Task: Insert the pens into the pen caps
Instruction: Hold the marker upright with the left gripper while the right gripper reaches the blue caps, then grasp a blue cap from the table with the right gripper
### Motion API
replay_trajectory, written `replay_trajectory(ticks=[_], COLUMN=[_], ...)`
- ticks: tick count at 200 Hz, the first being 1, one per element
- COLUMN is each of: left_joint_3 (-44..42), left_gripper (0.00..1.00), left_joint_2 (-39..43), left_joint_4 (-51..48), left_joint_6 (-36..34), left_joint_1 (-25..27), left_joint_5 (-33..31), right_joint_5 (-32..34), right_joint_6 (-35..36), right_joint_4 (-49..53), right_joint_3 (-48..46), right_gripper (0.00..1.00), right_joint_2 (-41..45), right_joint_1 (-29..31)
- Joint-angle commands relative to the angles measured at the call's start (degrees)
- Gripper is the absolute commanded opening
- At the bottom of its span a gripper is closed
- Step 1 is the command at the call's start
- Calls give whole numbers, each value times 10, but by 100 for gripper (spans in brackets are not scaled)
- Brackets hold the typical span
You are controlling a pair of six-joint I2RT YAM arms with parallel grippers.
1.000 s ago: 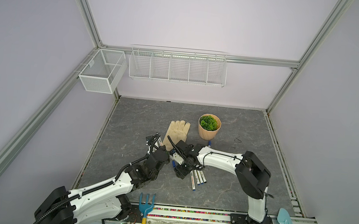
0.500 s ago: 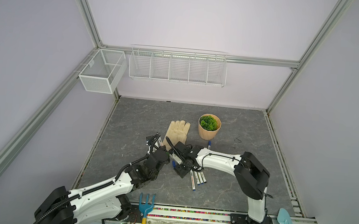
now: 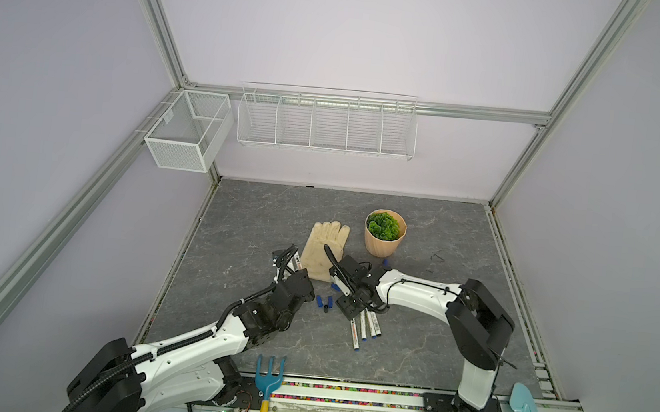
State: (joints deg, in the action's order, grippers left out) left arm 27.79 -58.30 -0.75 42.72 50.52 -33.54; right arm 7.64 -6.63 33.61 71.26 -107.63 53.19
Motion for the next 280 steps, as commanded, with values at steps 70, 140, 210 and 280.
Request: replay_trajectory(ticks=[70, 140, 210, 280], left_joint_3=[6, 2, -2, 2], left_gripper=[0, 0, 0, 0], left_joint_2=[1, 11, 18, -1], left_joint_4=[10, 8, 6, 26], left_joint_6=[-5, -5, -5, -30], left_joint_1=[-4, -4, -4, -4], left_joint_5=[4, 3, 1, 41], right_joint_5=[-49, -42, -23, -34], right_joint_6=[-37, -49, -56, -55], right_joint_4=[26, 83, 114, 98], right_joint_3=[31, 97, 126, 141], right_gripper=[60, 44, 33, 18], right_joint_2=[0, -70, -105, -117], right_joint_1=[-12, -20, -19, -23])
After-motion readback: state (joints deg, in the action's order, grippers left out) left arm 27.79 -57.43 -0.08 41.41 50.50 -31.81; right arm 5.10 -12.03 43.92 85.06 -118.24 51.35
